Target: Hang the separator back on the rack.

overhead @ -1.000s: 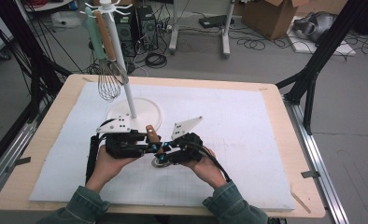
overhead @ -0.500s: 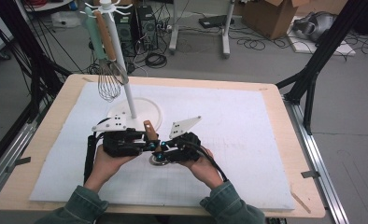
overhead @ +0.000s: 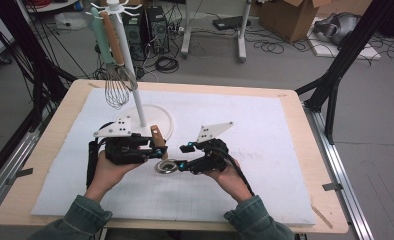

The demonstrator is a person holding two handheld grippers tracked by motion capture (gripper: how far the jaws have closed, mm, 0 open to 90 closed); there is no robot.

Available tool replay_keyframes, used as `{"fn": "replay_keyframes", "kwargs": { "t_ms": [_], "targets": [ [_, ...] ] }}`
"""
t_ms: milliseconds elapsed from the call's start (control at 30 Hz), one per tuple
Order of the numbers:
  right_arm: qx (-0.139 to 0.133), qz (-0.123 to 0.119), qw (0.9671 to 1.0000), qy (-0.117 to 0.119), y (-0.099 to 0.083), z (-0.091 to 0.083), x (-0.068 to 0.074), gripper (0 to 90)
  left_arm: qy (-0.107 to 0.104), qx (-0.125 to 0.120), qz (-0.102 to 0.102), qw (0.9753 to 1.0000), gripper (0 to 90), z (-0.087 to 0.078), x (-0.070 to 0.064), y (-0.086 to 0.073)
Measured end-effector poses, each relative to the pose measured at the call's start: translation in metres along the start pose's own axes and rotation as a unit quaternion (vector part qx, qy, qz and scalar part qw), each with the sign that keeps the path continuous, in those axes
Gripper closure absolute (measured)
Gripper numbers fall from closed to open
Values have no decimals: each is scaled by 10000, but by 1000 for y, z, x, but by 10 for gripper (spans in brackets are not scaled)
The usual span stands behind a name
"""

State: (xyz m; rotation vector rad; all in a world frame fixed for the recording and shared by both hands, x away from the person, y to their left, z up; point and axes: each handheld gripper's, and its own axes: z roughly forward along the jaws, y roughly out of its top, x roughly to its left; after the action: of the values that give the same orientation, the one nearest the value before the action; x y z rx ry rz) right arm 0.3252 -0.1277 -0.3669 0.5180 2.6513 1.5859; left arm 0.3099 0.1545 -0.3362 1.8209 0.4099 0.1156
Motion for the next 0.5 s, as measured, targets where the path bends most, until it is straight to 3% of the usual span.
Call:
{"fn": "replay_keyframes", "kwargs": {
  "t_ms": [200,500],
  "targets": [
    [-59,203,9993,-294,-11,-20,-7,308,37,30,35,10000,721,-6,4,7],
    [-140,377,9970,-656,-29,-44,-14,264,59,17,37,10000,722,-16,8,16]
  ]
}}
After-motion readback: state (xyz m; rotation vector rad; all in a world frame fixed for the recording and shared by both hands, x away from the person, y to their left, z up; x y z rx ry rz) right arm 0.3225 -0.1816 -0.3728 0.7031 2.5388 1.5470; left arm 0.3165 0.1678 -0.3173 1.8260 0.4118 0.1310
